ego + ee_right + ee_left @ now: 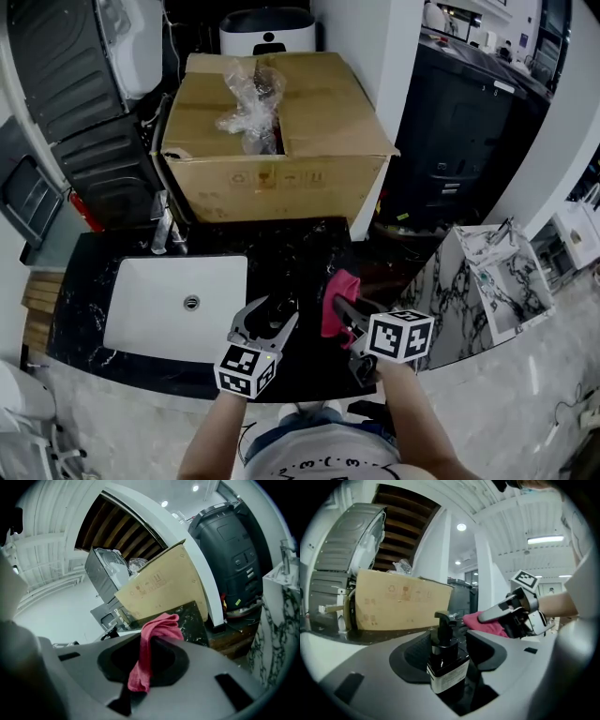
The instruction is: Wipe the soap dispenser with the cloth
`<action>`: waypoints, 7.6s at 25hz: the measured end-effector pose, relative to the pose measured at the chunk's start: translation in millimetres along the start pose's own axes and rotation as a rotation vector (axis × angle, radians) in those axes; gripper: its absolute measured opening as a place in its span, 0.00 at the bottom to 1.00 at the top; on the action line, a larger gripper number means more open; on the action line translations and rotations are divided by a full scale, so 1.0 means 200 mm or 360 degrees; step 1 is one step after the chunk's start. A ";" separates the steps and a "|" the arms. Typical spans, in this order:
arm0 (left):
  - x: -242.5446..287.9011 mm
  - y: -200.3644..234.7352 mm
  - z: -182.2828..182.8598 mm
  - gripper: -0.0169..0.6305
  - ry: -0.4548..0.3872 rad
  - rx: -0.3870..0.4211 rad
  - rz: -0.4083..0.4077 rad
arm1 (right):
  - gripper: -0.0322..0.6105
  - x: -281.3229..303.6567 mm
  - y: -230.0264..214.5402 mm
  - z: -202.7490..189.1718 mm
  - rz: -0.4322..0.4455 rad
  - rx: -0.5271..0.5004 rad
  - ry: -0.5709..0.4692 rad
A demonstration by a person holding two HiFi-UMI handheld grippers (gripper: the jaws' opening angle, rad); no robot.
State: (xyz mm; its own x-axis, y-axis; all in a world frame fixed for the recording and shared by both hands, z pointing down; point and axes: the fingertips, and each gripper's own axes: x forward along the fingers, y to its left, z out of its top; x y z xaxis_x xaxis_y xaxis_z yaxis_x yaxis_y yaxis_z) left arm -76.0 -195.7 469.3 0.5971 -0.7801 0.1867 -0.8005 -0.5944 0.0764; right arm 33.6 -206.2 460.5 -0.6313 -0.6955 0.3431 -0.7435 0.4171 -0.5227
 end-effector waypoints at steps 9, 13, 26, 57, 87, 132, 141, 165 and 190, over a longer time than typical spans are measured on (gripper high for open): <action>0.07 0.03 0.09 0.30 -0.0102 -0.0115 0.0260 | 0.13 -0.08 -0.06 -0.02 -0.0022 -0.0010 0.0018; 0.10 0.02 0.09 0.20 -0.0038 0.0001 0.0343 | 0.13 -0.08 -0.05 -0.02 -0.0009 -0.0016 0.0015; -0.12 0.27 0.08 0.19 -0.0323 -0.0628 0.0106 | 0.13 -0.01 0.05 -0.04 0.0083 -0.0041 0.0049; -0.23 0.41 -0.02 0.20 -0.0355 -0.0859 0.0190 | 0.13 0.26 0.20 -0.29 0.0126 -0.0292 0.0435; -0.19 0.37 0.01 0.21 -0.0162 -0.0649 0.0177 | 0.13 0.45 0.08 -0.20 0.0119 -0.0375 0.0419; 0.01 0.05 0.04 0.34 -0.0002 -0.0186 0.0361 | 0.13 0.00 -0.12 -0.04 -0.0078 -0.0106 0.0061; 0.08 0.13 0.07 0.18 0.0022 -0.0105 0.0846 | 0.13 -0.05 -0.12 -0.04 -0.0060 -0.0110 0.0054; -0.11 0.28 0.05 0.19 -0.0374 -0.0744 -0.0097 | 0.13 0.27 0.37 -0.13 0.0345 -0.0309 0.0208; -0.08 0.25 0.06 0.19 -0.0272 -0.0608 -0.0098 | 0.13 0.28 0.33 0.00 0.0237 -0.0225 0.0030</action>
State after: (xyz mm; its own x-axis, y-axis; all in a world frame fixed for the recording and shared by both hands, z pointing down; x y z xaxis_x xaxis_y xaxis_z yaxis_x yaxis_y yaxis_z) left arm -124.3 -214.6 458.7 0.6185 -0.7858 0.0078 -0.7054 -0.5508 0.4462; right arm -50.5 -216.9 444.9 -0.7398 -0.6093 0.2853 -0.6642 0.5937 -0.4543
